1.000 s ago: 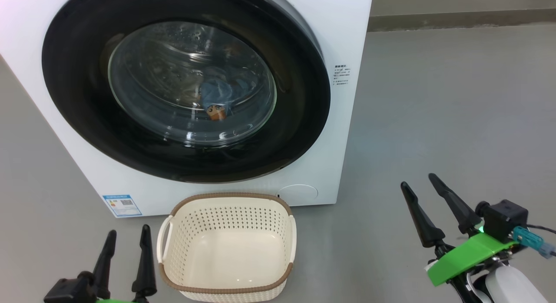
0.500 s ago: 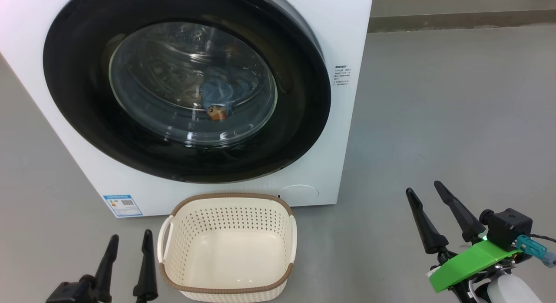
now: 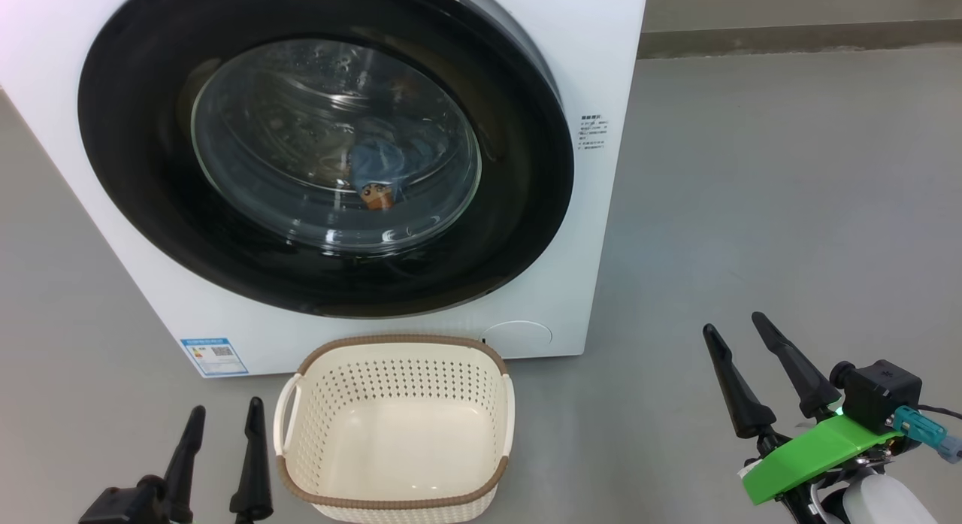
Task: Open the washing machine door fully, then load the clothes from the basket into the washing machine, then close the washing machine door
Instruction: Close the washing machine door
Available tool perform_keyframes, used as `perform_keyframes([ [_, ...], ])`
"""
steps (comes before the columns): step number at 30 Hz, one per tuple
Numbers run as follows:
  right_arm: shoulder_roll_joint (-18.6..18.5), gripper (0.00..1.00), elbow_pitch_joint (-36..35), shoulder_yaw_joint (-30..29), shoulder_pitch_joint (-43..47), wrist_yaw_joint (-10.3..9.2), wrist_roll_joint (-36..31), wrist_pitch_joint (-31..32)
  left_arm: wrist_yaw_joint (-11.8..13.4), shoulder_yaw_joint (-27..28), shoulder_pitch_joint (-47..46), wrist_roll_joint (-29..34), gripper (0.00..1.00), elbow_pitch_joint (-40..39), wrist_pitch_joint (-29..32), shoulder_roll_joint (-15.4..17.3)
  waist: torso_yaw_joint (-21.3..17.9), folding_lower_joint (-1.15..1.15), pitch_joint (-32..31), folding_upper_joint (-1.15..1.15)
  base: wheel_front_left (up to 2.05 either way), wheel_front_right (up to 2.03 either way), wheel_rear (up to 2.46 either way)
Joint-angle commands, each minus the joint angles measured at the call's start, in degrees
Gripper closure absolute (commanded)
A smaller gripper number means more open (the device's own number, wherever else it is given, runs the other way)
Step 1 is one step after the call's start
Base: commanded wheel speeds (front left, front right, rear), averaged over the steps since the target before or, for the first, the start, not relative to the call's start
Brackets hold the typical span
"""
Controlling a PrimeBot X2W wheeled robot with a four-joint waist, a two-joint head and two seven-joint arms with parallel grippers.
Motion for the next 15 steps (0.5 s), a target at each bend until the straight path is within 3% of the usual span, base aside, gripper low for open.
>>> perform_keyframes([
  [1,-0.19,0.0,-1.43,0.76,-0.09,-0.12,-0.84,-0.27,-0.06,1.64,-1.26,-0.33,0.0,-1.16,-0.37,1.04,-0.01,0.0,-0.06,0.0,0.0,0.0,0.0],
  [15,0.22,0.0,-1.25,0.75,0.08,-0.12,-0.84,-0.27,-0.1,1.23,-1.16,-1.38,0.0,-1.0,-0.37,1.33,-0.16,0.0,-0.31,0.0,0.0,0.0,0.0],
])
